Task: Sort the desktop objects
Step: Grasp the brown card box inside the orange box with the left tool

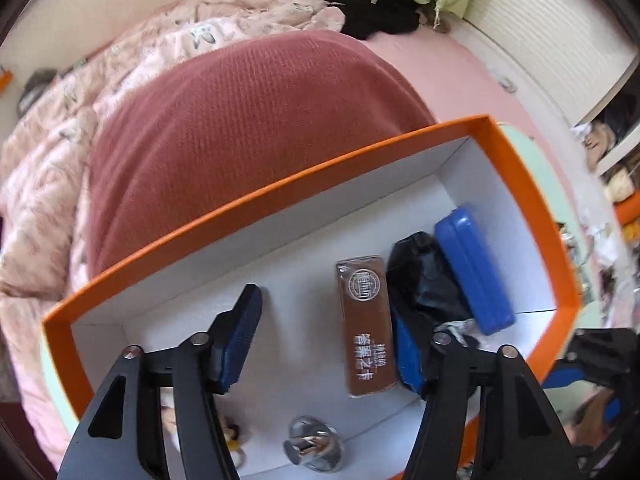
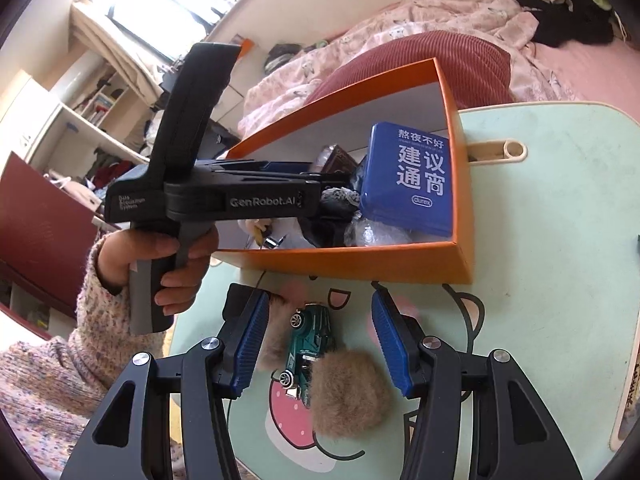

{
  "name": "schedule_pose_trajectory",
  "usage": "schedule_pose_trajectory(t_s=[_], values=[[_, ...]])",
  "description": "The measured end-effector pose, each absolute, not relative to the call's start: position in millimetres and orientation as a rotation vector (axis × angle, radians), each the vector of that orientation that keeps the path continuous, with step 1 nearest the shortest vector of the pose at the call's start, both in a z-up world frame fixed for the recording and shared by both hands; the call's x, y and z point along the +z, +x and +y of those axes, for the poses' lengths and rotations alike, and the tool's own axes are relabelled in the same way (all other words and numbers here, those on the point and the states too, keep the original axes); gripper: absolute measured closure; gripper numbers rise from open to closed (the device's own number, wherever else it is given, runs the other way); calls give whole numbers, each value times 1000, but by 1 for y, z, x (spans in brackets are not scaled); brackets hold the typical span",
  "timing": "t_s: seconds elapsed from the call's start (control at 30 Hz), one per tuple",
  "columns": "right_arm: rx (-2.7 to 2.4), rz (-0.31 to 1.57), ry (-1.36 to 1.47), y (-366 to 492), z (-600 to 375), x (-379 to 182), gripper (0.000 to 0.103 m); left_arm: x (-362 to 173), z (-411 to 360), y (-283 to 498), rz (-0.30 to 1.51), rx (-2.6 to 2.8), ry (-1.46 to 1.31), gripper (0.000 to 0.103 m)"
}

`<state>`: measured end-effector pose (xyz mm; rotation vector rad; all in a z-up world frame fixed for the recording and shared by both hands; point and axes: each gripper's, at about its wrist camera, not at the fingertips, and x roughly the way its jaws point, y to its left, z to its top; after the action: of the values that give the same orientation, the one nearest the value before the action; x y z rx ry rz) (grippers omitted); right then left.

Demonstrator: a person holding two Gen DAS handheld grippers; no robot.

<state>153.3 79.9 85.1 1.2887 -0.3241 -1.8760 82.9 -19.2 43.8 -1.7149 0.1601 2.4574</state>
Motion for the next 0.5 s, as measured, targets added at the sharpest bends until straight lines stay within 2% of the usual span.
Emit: schedule_pose_trajectory(t_s=[0.03,0.07,0.1,0.27,0.5], values=[[-1876,-328,1290,153,81,84,50,44,-17,85,232,2490,-1707,66],[-1877,-333,1291,152,82,84,50,44,-15,86,248,2493,-1693,76],[-1879,-337,1291,152,83,83,50,44,-15,87,232,2478,-1690,83],[-1895,-338,1290,150,88,84,50,59,-24,95,100,2489,-1625,83],[-1918,-326,1277,147,93,95,50,128,-54,136,-135,2559,-1365,83]])
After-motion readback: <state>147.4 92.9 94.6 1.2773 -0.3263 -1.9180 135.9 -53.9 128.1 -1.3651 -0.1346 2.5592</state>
